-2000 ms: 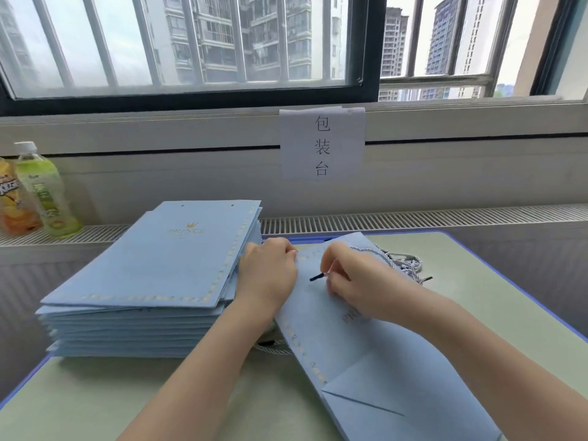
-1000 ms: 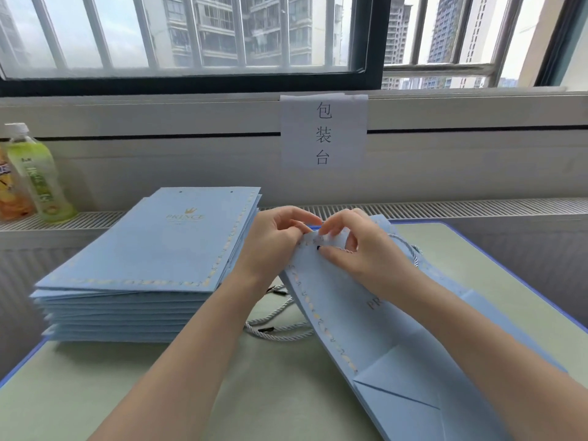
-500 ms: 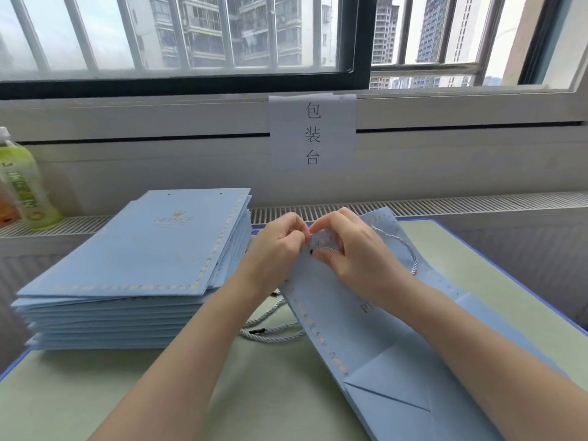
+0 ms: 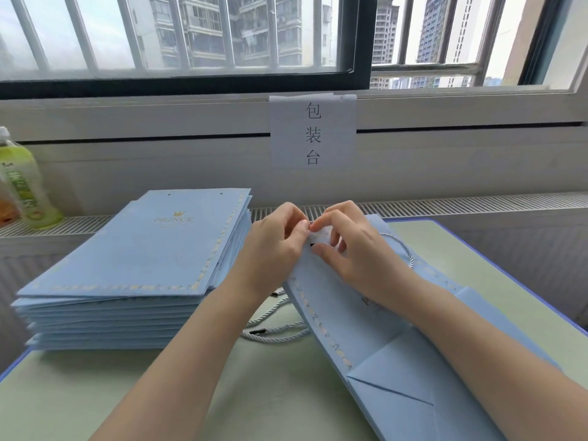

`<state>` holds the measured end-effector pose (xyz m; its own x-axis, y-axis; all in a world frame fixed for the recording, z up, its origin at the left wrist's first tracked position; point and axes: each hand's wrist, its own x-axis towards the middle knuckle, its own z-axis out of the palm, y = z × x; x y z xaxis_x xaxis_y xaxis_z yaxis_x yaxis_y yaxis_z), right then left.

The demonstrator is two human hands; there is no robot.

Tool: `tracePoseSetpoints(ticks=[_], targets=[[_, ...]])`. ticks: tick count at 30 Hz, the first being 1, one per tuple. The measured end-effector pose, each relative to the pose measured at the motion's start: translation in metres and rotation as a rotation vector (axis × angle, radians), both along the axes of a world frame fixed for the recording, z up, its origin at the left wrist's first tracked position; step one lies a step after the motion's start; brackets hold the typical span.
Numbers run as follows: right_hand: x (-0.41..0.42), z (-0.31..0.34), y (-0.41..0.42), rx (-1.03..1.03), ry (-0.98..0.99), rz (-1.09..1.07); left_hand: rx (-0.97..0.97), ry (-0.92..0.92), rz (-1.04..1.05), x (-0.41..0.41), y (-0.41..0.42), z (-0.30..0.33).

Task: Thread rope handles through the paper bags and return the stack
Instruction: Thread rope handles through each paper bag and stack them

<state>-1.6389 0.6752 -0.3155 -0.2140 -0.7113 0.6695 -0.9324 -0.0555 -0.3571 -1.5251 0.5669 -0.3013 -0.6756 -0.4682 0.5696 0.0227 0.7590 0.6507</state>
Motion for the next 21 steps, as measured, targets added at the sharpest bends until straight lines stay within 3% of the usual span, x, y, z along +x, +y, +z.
tracePoseSetpoints(ticks=[6,10,16,21], targets=[[-0.001,-0.004,-0.003,0.085,0.016,-0.031,0.036,-0.088,-0.001,-0.001,-0.003,-0.003],[0.004,0.000,-0.002,0.132,-0.115,0.051,0.107,-0.120,-0.032,-0.003,-0.006,-0.007],[0.002,0.010,0.006,0.134,-0.268,0.126,0.192,-0.065,-0.063,-0.003,0.002,-0.005],[-0.001,0.010,0.005,0.124,-0.217,0.073,0.260,-0.020,-0.062,-0.001,0.005,-0.002]])
